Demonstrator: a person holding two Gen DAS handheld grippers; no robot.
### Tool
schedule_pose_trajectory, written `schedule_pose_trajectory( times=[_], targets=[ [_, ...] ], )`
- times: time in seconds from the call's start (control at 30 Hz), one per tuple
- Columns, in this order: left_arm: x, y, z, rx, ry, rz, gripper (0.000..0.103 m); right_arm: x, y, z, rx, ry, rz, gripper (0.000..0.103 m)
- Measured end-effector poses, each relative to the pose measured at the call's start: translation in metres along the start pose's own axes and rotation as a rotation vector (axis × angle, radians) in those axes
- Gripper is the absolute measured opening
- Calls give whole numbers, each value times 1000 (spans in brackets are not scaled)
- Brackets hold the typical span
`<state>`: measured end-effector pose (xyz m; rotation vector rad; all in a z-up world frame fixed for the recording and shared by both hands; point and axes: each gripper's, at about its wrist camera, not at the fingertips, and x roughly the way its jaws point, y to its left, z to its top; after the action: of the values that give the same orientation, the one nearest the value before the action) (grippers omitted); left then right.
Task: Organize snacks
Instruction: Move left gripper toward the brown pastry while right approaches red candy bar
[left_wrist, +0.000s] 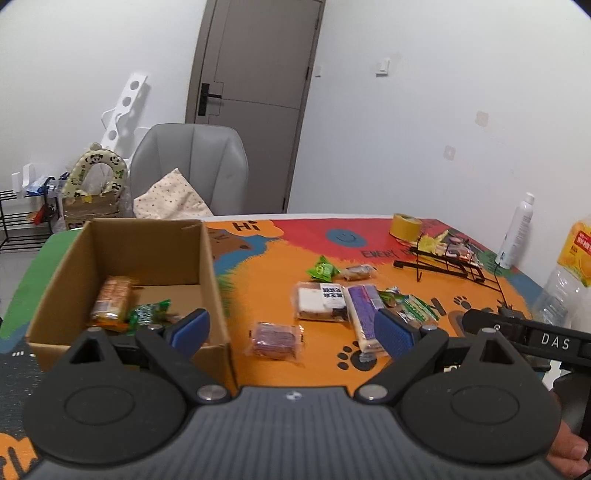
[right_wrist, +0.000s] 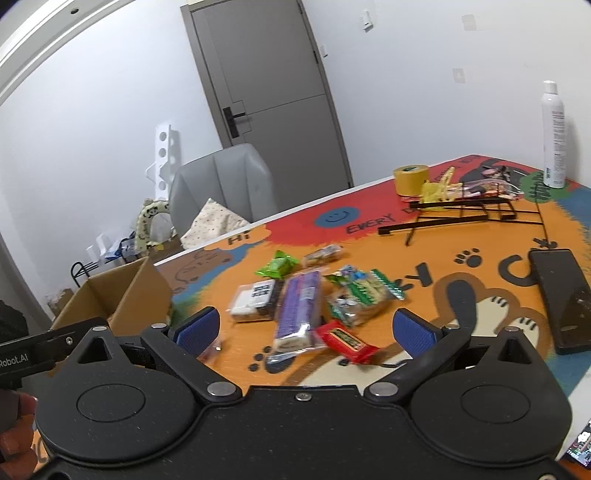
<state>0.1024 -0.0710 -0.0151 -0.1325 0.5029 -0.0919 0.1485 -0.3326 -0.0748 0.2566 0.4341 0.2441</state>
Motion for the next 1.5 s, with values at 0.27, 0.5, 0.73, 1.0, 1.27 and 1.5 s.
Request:
schedule_pose_trajectory(
  times=[0.27,0.5,0.73,1.0,1.27,1.5],
  targets=[
    [24,-16,-4,17,40,3,95,14,-21,-8,15,49,45,77],
    [45,-18,-6,10,78,26,95,27,-28,-14,11,79,55,76],
    [65,-28,-10,37,107,22,95,51,-34,-20,15,134,56,62],
    [84,-41,-11,73,105,40,95,70,-45,-18,43,162,57,53],
    [104,-53,-12,97,113,39,93,84,-47,-12,38,174,67,52],
    [124,-46,-15,66,145,75,93,87,-51,-5,25,153,55,50]
  ],
)
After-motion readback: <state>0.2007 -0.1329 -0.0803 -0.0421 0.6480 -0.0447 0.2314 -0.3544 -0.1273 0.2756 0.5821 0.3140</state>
